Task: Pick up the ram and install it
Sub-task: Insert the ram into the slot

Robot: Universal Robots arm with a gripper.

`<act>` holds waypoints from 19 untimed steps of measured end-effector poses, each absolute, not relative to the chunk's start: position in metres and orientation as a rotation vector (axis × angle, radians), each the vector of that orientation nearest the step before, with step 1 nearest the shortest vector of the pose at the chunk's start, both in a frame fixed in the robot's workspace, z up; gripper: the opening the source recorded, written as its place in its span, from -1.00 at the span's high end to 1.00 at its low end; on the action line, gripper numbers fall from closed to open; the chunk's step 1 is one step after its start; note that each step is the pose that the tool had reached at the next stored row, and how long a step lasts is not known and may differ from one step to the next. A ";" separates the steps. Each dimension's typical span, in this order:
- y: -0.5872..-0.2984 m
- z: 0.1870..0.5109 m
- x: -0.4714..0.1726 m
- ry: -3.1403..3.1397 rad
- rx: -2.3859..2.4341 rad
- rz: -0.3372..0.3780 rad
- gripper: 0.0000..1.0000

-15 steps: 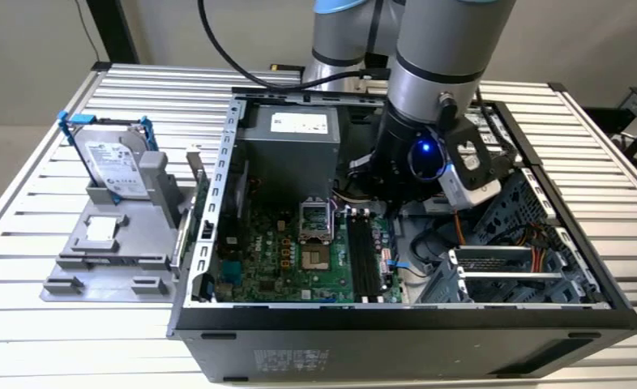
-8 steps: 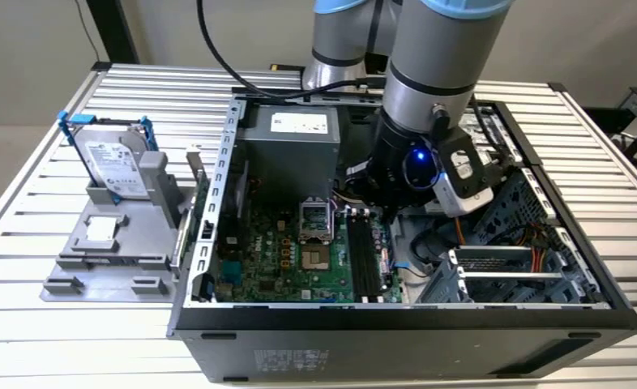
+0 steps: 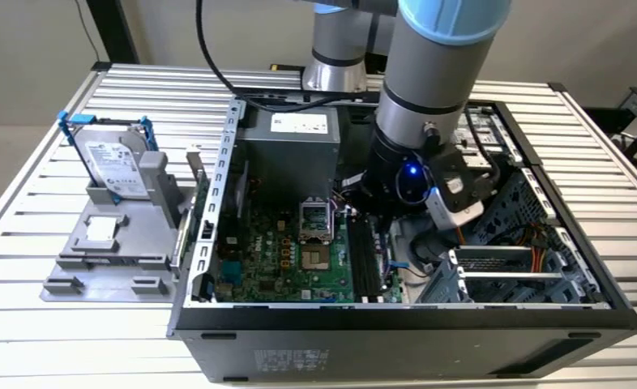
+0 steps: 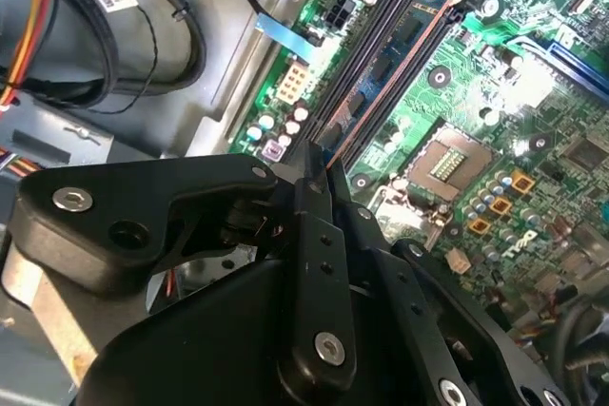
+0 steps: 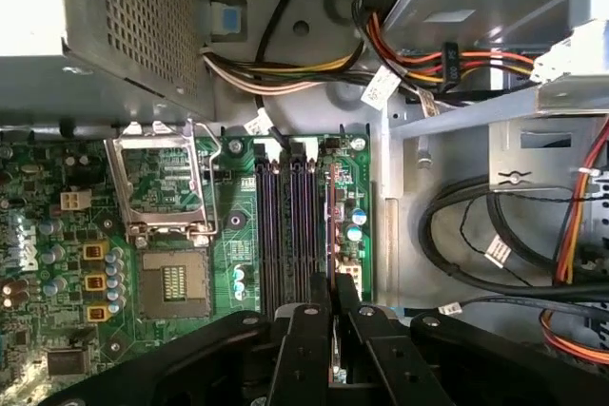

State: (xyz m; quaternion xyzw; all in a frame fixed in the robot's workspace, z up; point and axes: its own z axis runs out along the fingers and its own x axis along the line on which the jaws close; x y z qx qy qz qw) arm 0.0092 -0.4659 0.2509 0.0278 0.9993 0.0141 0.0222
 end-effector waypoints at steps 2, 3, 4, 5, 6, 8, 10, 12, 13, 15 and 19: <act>-0.468 0.247 0.009 3.096 0.086 0.044 1.00; -0.469 0.245 0.009 3.096 0.085 0.044 1.00; -0.470 0.244 0.009 3.096 0.084 0.044 1.00; -0.471 0.242 0.009 3.096 0.082 0.044 1.00; -0.472 0.240 0.009 3.096 0.080 0.044 1.00; -0.472 0.236 0.009 3.096 0.064 0.044 1.00; -0.472 0.234 0.009 3.097 0.050 0.045 1.00; -0.472 0.234 0.009 3.097 0.050 0.045 1.00; -0.472 0.233 0.009 3.097 0.050 0.045 1.00; -0.470 0.230 0.009 3.096 0.049 0.045 1.00; -0.469 0.224 0.009 3.096 0.043 0.044 1.00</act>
